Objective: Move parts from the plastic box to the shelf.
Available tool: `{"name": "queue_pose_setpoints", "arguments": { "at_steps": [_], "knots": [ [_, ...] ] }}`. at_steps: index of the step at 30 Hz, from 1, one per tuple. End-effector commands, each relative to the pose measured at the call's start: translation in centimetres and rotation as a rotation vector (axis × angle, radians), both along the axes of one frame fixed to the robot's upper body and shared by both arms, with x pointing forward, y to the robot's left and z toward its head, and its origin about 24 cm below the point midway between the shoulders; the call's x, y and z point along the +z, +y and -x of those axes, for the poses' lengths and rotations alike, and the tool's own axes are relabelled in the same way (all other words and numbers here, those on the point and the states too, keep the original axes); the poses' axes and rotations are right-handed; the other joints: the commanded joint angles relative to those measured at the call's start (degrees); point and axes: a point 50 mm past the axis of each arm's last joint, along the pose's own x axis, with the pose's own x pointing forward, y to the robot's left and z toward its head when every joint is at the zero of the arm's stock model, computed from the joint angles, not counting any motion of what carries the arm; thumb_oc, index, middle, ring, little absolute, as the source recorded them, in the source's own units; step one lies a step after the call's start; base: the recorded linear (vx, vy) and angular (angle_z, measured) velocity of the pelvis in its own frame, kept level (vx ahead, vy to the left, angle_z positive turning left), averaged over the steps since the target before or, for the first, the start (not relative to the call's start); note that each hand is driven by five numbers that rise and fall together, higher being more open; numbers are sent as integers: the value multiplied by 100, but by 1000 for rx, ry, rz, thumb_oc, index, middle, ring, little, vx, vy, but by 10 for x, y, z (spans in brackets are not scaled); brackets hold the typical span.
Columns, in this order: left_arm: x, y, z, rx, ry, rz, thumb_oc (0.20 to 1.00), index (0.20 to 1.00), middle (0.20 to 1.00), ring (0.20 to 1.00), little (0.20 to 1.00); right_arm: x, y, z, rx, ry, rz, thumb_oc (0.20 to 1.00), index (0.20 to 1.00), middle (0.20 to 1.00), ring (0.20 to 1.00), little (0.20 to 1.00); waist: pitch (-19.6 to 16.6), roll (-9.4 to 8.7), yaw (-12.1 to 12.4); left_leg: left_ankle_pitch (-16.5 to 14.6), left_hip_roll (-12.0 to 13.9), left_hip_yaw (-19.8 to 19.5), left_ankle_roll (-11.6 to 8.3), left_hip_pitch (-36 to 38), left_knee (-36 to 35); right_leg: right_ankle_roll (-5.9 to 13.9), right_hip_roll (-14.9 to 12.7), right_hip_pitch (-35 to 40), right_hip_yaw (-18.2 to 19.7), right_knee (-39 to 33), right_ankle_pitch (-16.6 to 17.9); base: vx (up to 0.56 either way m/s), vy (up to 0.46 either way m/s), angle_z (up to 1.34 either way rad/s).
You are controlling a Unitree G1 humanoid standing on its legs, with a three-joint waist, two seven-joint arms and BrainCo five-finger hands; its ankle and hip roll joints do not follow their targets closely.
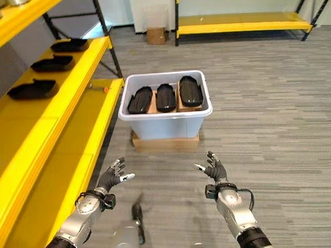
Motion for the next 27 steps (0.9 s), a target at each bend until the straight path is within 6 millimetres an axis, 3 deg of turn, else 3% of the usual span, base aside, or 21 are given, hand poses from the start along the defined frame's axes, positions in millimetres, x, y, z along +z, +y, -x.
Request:
{"name": "queue_pose_setpoints", "arguments": {
  "at_steps": [1, 6, 7, 8, 10, 11, 12, 13, 14, 15, 16, 17, 18, 19, 22, 27],
  "knots": [
    [29, -5, -11, -64, -130, -11, 1000, 1000, 1000, 1000, 1000, 31, 12, -19, 7, -164, -69, 1000, 1000, 1000, 1000, 1000, -78, -161, 207, -141, 12, -158, -43, -90, 202, -380, 384, -547, -474, 233, 742, 231, 217, 10],
    [29, -5, -11, -64, -130, -11, 1000, 1000, 1000, 1000, 1000, 31, 12, -19, 7, -164, -69, 1000, 1000, 1000, 1000, 1000, -77, -162, 207, -143, 10, -158, -42, -89, 203, -379, 382, -546, -474, 235, 740, 38, 44, 8],
    [32, -6, -13, -85, -140, -28, 1000, 1000, 1000, 1000, 1000, 31, 15, -20, -1, -174, -78, 1000, 1000, 1000, 1000, 1000, -65, -214, 288, -285, -171, -283, 45, -35, 251, -311, 303, -534, -472, 283, 718, 298, 620, -13],
    [40, -9, -20, -158, -143, -87, 1000, 1000, 1000, 1000, 1000, 42, 25, -30, -71, -237, -89, 1000, 1000, 1000, 1000, 1000, -327, -473, 680, -862, -821, -146, 622, -123, 325, 47, 47, -487, -787, 1117, 1082, 338, 709, -11],
    [37, -7, -15, -151, -134, -82, 1000, 1000, 1000, 1000, 1000, 45, 31, -33, -59, -249, -68, 1000, 1000, 1000, 1000, 1000, -364, -492, 783, -1128, -913, 234, 858, 71, 323, 94, -190, -829, -1083, 1729, 1424, 206, 441, -89],
    [37, -5, -13, -141, -137, -79, 1000, 1000, 1000, 1000, 1000, 48, 32, -35, -49, -256, -58, 1000, 1000, 1000, 1000, 1000, -324, -475, 757, -1185, -914, 326, 863, 133, 350, 48, -98, -1019, -1121, 1499, 1404, 121, 77, -120],
    [37, -4, -12, -123, -142, -72, 1000, 1000, 1000, 1000, 1000, 50, 32, -37, -35, -267, -39, 1000, 1000, 1000, 1000, 1000, -224, -450, 653, -1238, -909, 381, 786, 256, 433, -73, 158, -1247, -1090, 800, 1420, 93, -19, -85],
    [37, -3, -11, -116, -143, -70, 1000, 1000, 1000, 1000, 1000, 51, 31, -37, -30, -272, -30, 1000, 1000, 1000, 1000, 1000, -189, -436, 603, -1260, -912, 385, 764, 336, 436, -85, 184, -1365, -1071, 588, 1509, 218, -138, -40],
    [38, -1, -11, -101, -142, -77, 1000, 1000, 1000, 1000, 1000, 55, 25, -39, -27, -280, -16, 1000, 1000, 1000, 1000, 1000, -77, -426, 410, -1490, -916, 326, 689, 709, 381, 137, 14, -1857, -930, -275, 2026, 144, -155, -23],
    [39, -1, -12, -102, -143, -79, 1000, 1000, 1000, 1000, 1000, 55, 24, -39, -32, -282, -21, 1000, 1000, 1000, 1000, 1000, -30, -470, 370, -1459, -951, 338, 722, 712, 381, 188, -94, -2009, -843, -455, 2372, 367, -388, 23],
    [37, -1, -12, -125, -140, -106, 1000, 1000, 1000, 1000, 1000, 55, 22, -39, -84, -290, -24, 1000, 1000, 1000, 1000, 1000, 160, -509, 183, -1705, -935, 51, 765, 891, 482, 422, -436, -2518, -103, -805, 3195, 282, -318, 46],
    [36, -1, -11, -125, -137, -109, 1000, 1000, 1000, 1000, 1000, 55, 21, -38, -91, -288, -22, 1000, 1000, 1000, 1000, 1000, 172, -469, 171, -1706, -821, 63, 725, 925, 507, 417, -374, -2367, -187, -859, 2833, 342, -299, 61],
    [35, -1, -10, -122, -135, -111, 1000, 1000, 1000, 1000, 1000, 55, 21, -38, -96, -287, -21, 1000, 1000, 1000, 1000, 1000, 177, -460, 161, -1700, -785, 65, 709, 940, 508, 415, -358, -2315, -216, -880, 2731, 239, -122, 78],
    [31, -3, -7, -117, -127, -106, 1000, 1000, 1000, 1000, 1000, 52, 16, -36, -118, -265, -12, 1000, 1000, 1000, 1000, 1000, 145, -473, 162, -1725, -721, 183, 651, 1043, 518, 415, -425, -2145, -494, -1046, 2707, 213, -101, 55],
    [30, -5, -6, -119, -120, -84, 1000, 1000, 1000, 1000, 1000, 50, 14, -36, -147, -235, 11, 1000, 1000, 1000, 1000, 1000, 108, -469, 176, -1741, -601, 315, 553, 1118, 543, 397, -416, -1984, -675, -1022, 2596, 289, -101, 17],
    [30, -7, -2, -128, -111, -65, 1000, 1000, 1000, 1000, 1000, 50, 10, -35, -157, -226, 53, 1000, 1000, 1000, 1000, 1000, 15, -422, 99, -1627, -514, 93, 454, 1340, 178, 333, -291, -1894, -583, -800, 2459, 245, -60, 9]
  ]
}}
